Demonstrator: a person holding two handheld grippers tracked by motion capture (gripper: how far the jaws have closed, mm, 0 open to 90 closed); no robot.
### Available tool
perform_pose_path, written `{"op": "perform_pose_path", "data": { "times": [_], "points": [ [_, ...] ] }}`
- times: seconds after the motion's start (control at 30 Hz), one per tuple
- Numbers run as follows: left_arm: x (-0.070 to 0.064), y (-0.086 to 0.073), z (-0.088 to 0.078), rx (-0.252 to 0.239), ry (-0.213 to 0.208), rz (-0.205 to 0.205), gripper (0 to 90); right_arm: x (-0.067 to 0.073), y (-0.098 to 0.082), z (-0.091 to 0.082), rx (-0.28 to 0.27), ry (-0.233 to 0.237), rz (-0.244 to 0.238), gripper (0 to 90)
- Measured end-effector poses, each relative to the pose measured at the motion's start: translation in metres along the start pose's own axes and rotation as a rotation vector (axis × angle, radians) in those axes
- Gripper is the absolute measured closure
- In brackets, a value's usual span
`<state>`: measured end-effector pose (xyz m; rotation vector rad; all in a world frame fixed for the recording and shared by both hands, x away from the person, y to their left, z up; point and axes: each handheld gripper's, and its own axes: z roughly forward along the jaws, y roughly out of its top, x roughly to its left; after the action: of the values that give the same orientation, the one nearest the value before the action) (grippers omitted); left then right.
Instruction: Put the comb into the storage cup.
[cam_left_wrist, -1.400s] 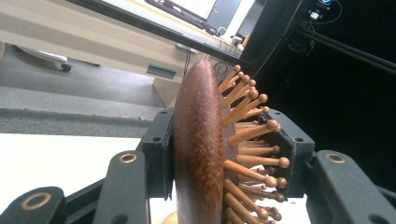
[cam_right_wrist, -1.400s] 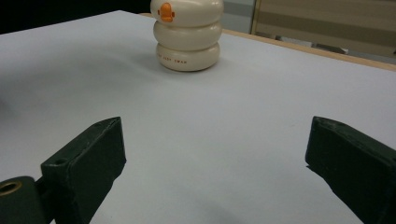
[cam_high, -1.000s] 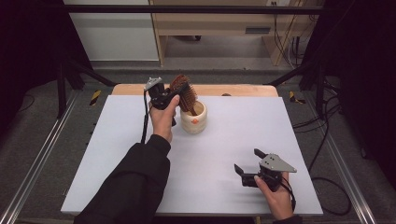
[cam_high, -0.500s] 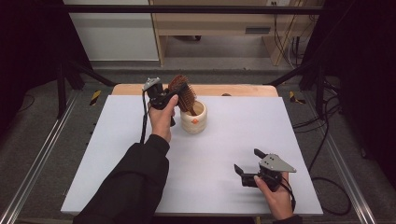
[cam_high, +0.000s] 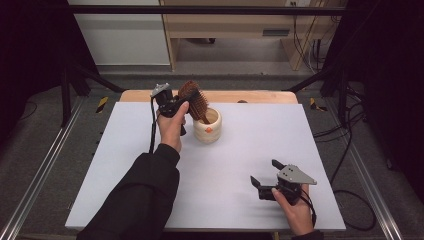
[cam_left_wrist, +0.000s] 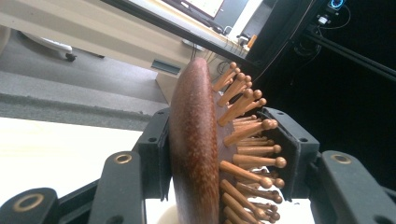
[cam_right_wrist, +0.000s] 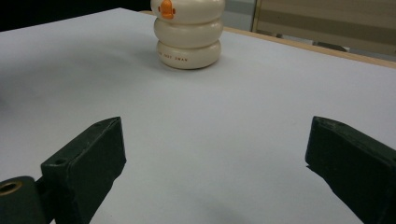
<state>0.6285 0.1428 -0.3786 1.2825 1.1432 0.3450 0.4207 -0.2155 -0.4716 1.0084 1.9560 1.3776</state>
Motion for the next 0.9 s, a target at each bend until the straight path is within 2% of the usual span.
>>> {"op": "perform_pose_path", "data": {
  "times": [0.5, 0.77, 0.9],
  "points": [
    [0.0021, 0.0, -0.0007, 0.002, 0.017, -0.005, 42.3, -0.0005, -0.0006, 0.0004, 0.0, 0.002, 0.004, 5.2],
    [0.0019, -0.0006, -0.0026, -0.002, 0.005, -0.003, 38.5, 0.0004, -0.0011, 0.0013, 0.005, 0.004, 0.0, 5.2],
    [-0.0004, -0.001, -0.0031, 0.001, 0.012, 0.022, 34.5, 0.0003, -0.0011, 0.0014, 0.005, 0.004, 0.001, 5.1]
  ]
}}
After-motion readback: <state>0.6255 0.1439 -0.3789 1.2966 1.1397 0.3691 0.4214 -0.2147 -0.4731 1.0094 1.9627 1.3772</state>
